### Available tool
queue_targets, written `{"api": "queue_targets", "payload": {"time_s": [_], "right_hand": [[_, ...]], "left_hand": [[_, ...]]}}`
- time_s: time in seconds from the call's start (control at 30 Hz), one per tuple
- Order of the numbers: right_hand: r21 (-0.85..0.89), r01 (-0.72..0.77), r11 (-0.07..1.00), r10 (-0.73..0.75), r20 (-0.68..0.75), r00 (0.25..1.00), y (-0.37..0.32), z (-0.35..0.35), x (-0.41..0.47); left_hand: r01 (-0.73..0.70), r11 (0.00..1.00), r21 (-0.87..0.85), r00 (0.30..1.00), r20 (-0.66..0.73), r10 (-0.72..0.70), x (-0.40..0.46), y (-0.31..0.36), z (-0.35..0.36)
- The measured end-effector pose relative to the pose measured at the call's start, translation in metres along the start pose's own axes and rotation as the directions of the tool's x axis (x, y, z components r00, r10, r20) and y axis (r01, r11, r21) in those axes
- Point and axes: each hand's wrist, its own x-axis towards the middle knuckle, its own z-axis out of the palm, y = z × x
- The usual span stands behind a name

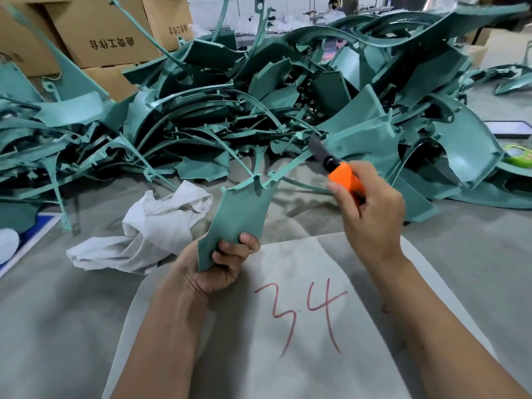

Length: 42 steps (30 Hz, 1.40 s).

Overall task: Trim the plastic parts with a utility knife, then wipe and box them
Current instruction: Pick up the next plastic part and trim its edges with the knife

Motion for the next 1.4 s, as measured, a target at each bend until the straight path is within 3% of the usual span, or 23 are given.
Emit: {"api": "queue_targets", "payload": {"time_s": [0.1,0.17,0.37,0.6,0.8,0.93,1.2,1.4], "right_hand": [[0.019,0.146,0.989,-0.147,0.218,0.965,-0.002,0.008,-0.003],[-0.006,0.122,0.992,-0.118,0.229,0.966,0.001,0.01,-0.001],[0.008,-0.012,1.0,0.012,-0.002,1.0,0.009,0.001,0.004],[-0.048,-0.013,0.999,0.01,-0.073,0.997,0.005,0.005,0.0],[-0.094,-0.153,0.984,0.122,-0.277,0.953,0.015,-0.008,0.007],[-0.095,-0.14,0.986,0.101,-0.332,0.938,0.012,-0.006,0.004],[-0.167,-0.156,0.974,0.09,-0.346,0.934,0.011,-0.003,0.001],[-0.201,-0.179,0.963,0.092,-0.38,0.92,0.007,-0.005,0.002]], "left_hand": [[0.054,0.998,-0.033,0.999,-0.002,-0.054,-0.001,-0.001,0.0],[0.069,0.996,-0.05,0.997,-0.036,-0.07,-0.001,0.0,0.001],[0.095,0.995,-0.028,0.995,-0.013,-0.096,-0.003,-0.001,0.002],[0.052,0.994,-0.097,0.996,-0.069,-0.059,0.001,0.0,-0.003],[-0.01,0.997,-0.075,0.994,-0.11,0.001,-0.003,0.004,-0.003],[0.042,0.997,-0.064,0.997,-0.055,-0.045,-0.003,0.002,0.0],[-0.131,0.991,-0.038,0.982,-0.142,0.124,-0.003,0.001,0.005],[-0.112,0.993,-0.025,0.982,-0.155,0.107,-0.004,0.0,0.008]]}}
